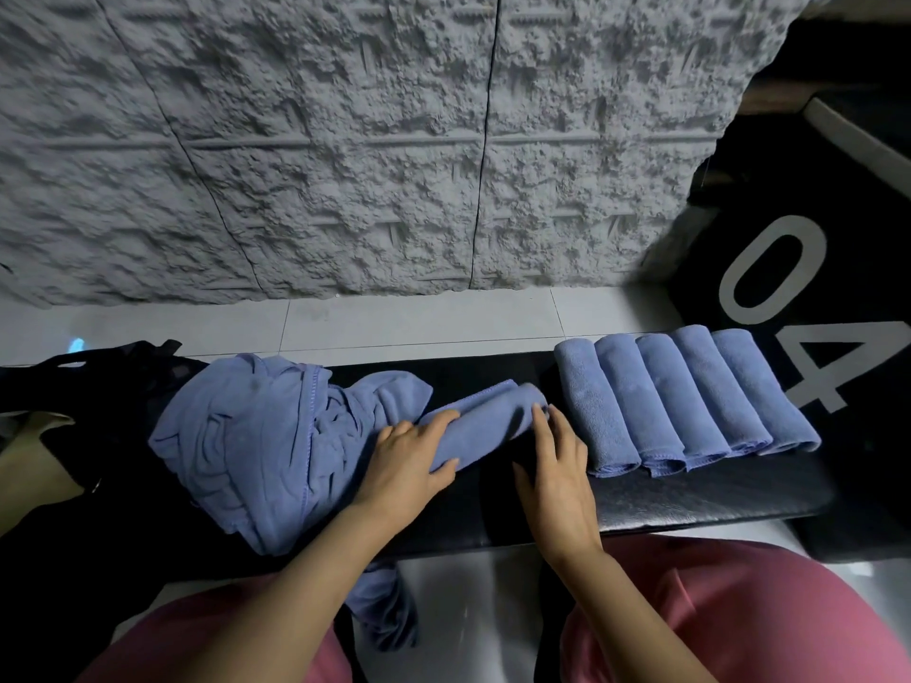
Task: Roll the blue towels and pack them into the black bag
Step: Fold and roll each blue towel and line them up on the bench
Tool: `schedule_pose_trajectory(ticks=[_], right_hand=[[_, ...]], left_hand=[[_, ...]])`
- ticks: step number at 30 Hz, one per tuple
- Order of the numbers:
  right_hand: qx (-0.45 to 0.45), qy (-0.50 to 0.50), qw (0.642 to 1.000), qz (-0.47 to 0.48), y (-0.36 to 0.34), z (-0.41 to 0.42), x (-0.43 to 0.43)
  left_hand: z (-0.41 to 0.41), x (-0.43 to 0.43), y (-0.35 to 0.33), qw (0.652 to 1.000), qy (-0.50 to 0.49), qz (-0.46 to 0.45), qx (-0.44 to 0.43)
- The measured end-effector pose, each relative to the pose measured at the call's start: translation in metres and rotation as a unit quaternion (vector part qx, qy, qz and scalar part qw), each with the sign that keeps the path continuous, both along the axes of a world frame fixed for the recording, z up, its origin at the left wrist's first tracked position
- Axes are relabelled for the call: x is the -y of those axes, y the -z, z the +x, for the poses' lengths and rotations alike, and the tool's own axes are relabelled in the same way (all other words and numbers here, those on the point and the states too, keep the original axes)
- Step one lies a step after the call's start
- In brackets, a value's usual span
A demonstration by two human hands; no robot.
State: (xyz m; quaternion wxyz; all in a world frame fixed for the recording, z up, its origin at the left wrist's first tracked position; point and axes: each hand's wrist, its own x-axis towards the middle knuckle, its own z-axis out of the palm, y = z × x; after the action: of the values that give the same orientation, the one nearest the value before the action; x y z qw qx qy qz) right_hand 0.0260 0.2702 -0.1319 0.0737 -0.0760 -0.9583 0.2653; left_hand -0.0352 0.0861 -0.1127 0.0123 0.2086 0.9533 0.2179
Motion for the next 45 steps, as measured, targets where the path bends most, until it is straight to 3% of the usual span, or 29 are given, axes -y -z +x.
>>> schedule_pose_trajectory(ticks=[3,10,15,22,29,31,33,38,45], right_hand=[[0.004,0.012,0.999,-0.034,-0.012,-0.002,-0.002],[0.031,0.026,0.992,-0.119,-0.031,-0.010,-0.008],[0.010,0.033,0.993,-0.113,-0.042,-0.018,-0.020],[0.022,0.033,0.999,-0.017,-0.050,-0.026,-0.034],[0.135,-0.054,0.977,0.156,-0.035,-0.039,-0.047],[0.125,-0.062,0.971,0.193,-0.034,-0.038,-0.046],[0.117,-0.051,0.967,0.219,-0.032,-0.035,-0.042],[0.131,-0.031,0.965,0.226,-0.026,-0.030,-0.037],[0.166,-0.002,0.958,0.236,-0.033,-0.032,-0.034]], left_hand=[[-0.007,-0.018,0.006,0.981,-0.078,0.110,0.139],[-0.009,-0.073,0.015,0.901,-0.187,0.245,0.305],[-0.008,-0.097,0.022,0.842,-0.203,0.323,0.382],[-0.001,-0.119,0.026,0.824,-0.162,0.346,0.418],[-0.007,-0.100,0.025,0.927,-0.049,0.204,0.311],[-0.010,-0.087,0.022,0.970,0.002,0.084,0.229],[-0.010,-0.069,0.015,0.993,0.035,-0.060,0.094],[-0.004,-0.011,-0.001,0.975,-0.010,-0.221,-0.023],[0.019,0.070,-0.006,0.949,-0.064,-0.286,-0.115]])
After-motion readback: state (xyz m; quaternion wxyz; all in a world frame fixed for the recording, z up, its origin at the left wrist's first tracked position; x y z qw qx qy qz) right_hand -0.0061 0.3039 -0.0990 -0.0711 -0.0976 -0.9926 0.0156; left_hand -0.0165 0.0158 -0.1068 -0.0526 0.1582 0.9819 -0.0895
